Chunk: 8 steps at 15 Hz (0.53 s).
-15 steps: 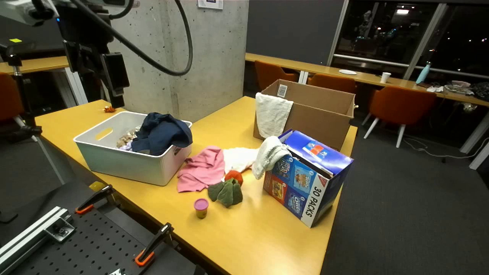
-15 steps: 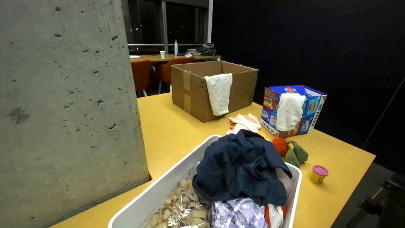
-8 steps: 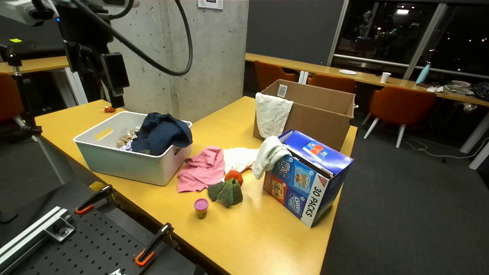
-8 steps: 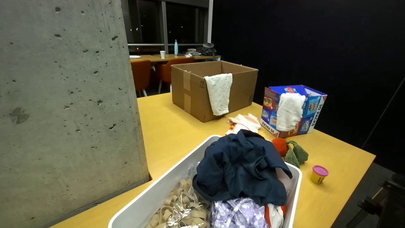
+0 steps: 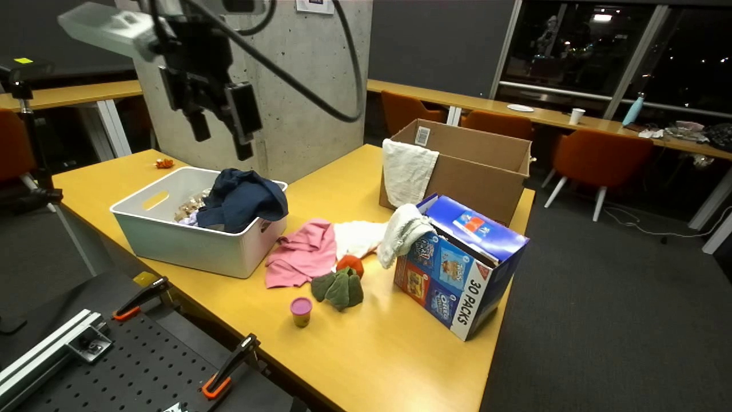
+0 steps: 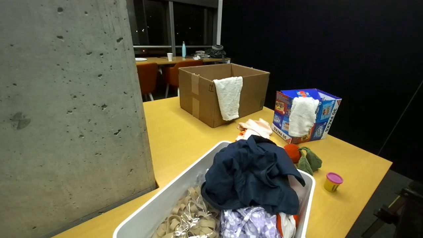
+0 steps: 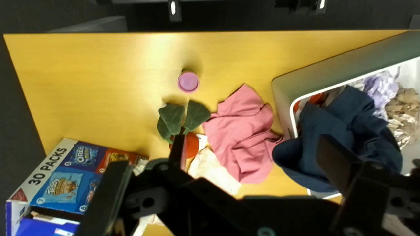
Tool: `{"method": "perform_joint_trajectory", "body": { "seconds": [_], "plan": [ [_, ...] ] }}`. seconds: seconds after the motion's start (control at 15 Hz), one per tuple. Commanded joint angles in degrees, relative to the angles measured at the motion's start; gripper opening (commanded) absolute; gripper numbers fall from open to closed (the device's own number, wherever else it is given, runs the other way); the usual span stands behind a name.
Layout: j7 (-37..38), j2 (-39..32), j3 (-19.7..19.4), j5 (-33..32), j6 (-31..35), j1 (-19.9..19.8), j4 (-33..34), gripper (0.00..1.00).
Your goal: Use the pink shirt to put the yellow container in the basket, then put the peach shirt in the basket
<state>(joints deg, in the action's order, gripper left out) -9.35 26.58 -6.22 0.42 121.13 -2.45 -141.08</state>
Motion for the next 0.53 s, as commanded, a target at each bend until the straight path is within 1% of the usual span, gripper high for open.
{"method": "perform_joint_trajectory", "body": {
  "seconds": [0.0, 0.13, 0.27, 0.47],
  "plan": [
    [-6.99, -14.62, -3.03, 1.44, 7.57, 0.78, 8.8, 1.0],
    [-9.71, -22.03, -2.86, 2.98, 8.76, 1.12, 13.54, 1.0],
    [-12.29, -29.63, -1.84, 5.15, 9.48, 0.85, 17.49, 1.0],
    [-15.69, -40.07, 0.16, 8.35, 11.1, -0.97, 22.16, 1.0]
  ]
}}
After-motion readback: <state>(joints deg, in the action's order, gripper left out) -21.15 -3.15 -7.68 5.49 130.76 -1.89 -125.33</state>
